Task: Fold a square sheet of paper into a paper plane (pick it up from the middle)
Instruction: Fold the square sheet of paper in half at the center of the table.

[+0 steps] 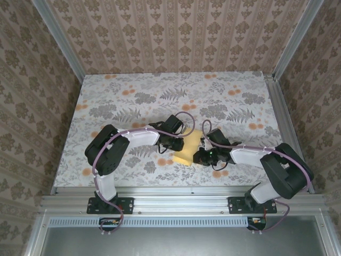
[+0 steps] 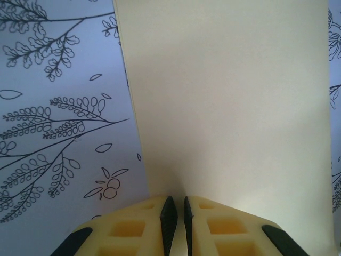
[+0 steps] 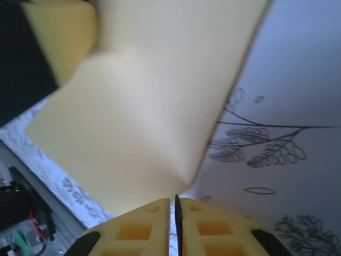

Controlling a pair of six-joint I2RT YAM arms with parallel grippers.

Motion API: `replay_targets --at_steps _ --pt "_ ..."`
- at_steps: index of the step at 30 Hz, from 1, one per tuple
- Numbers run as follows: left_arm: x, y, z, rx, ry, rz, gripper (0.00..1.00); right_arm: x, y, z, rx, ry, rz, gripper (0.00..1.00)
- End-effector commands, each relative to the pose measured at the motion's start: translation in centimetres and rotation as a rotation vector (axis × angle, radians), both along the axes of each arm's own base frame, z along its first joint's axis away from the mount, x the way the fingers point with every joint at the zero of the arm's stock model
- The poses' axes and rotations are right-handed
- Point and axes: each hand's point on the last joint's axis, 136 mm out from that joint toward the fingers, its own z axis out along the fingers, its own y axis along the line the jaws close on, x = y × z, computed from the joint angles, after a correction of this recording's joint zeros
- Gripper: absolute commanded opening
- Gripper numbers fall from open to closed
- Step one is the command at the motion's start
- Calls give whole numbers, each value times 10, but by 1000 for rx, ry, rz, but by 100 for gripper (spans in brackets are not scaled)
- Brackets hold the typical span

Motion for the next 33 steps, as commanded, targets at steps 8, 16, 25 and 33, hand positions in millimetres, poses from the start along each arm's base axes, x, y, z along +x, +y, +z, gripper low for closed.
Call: replay_targets --at_steps 8,16,25,33 --pt "-48 66 -66 278 198 -3 18 35 36 23 93 -75 -29 15" --pt "-47 66 -67 273 198 0 18 13 41 -14 17 18 50 15" --pt "-47 70 -70 277 203 7 18 -26 26 -35 -50 117 129 15" --pt "-47 75 -73 284 210 10 18 -57 9 -46 -108 155 141 14"
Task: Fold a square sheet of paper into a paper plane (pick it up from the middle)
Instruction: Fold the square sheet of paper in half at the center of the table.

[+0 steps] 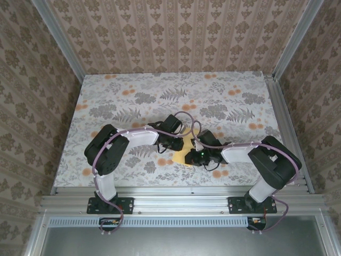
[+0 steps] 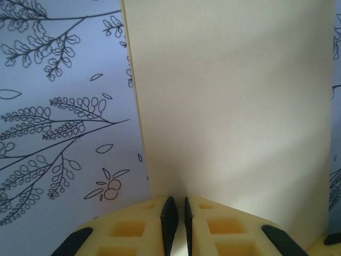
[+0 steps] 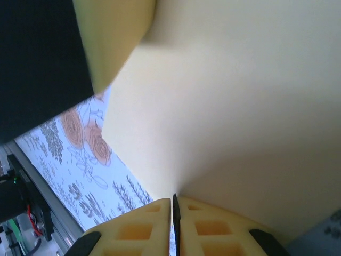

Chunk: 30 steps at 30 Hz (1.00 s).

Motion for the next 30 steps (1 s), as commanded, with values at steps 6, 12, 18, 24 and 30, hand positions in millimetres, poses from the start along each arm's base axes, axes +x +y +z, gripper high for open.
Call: replay_targets --at_steps 6,12,18,24,30 --pt "-47 74 -71 306 196 2 18 -64 -37 -37 -163 180 25 14" --pt "-47 73 -70 298 197 2 18 -47 -24 -9 -87 112 -2 14" --pt "-47 71 -65 286 192 0 18 13 -11 42 34 -49 -119 13" --pt "-45 70 -61 277 183 2 18 44 -15 37 27 -60 -148 13" --pt "-44 69 -60 271 178 5 19 41 -16 8 -24 -4 -118 14"
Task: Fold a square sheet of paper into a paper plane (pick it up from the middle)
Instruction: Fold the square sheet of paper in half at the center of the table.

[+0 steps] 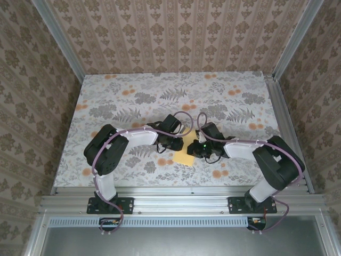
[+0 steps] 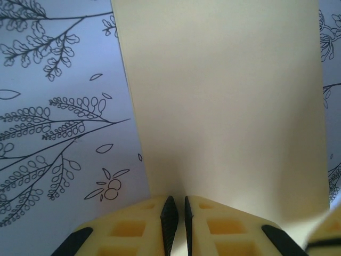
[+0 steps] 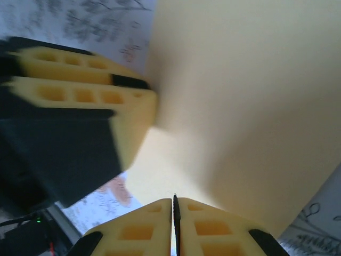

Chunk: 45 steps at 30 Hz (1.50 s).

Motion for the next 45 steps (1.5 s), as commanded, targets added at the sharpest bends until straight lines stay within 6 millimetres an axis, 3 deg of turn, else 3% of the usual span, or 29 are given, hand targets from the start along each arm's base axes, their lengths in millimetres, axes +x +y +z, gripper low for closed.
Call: replay_targets --at_steps 1,9,15,19,34,45 --pt "-44 70 -62 292 175 8 19 -4 -5 -14 -33 20 22 14" --pt "-46 72 -62 287 178 12 19 -17 -32 -32 -114 60 6 14" --pt "-46 63 -53 233 184 18 19 -1 -42 2 -95 -10 -25 17" --pt "-42 50 -41 174 183 23 20 12 -47 13 -80 -34 -52 21" --pt "-21 20 18 10 95 49 35 28 -37 -9 -68 3 -48 28" --pt "-30 42 38 36 55 66 47 34 -25 9 -52 -31 -16 29"
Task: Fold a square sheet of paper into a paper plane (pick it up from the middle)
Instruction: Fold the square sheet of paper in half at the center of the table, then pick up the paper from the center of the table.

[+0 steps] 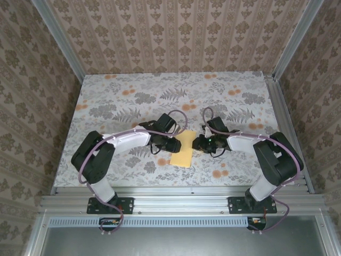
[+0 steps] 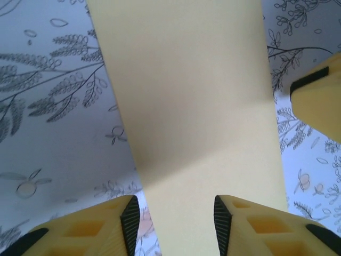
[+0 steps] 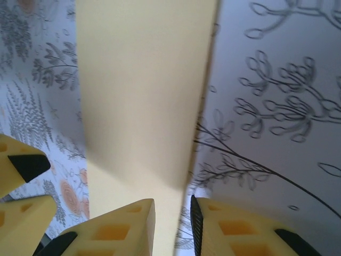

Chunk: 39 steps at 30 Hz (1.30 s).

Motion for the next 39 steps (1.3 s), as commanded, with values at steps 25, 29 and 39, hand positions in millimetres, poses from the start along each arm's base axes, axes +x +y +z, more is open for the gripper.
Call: replay_targets --at_steps 25,29,39 --pt "-10 -9 -14 -95 72 24 47 -3 9 -3 -83 12 -18 40" --pt "-11 -7 -27 -66 86 22 42 -1 13 -5 -71 20 -19 40" --pt "-16 3 -49 -1 113 13 33 -2 22 -4 -73 29 -8 41"
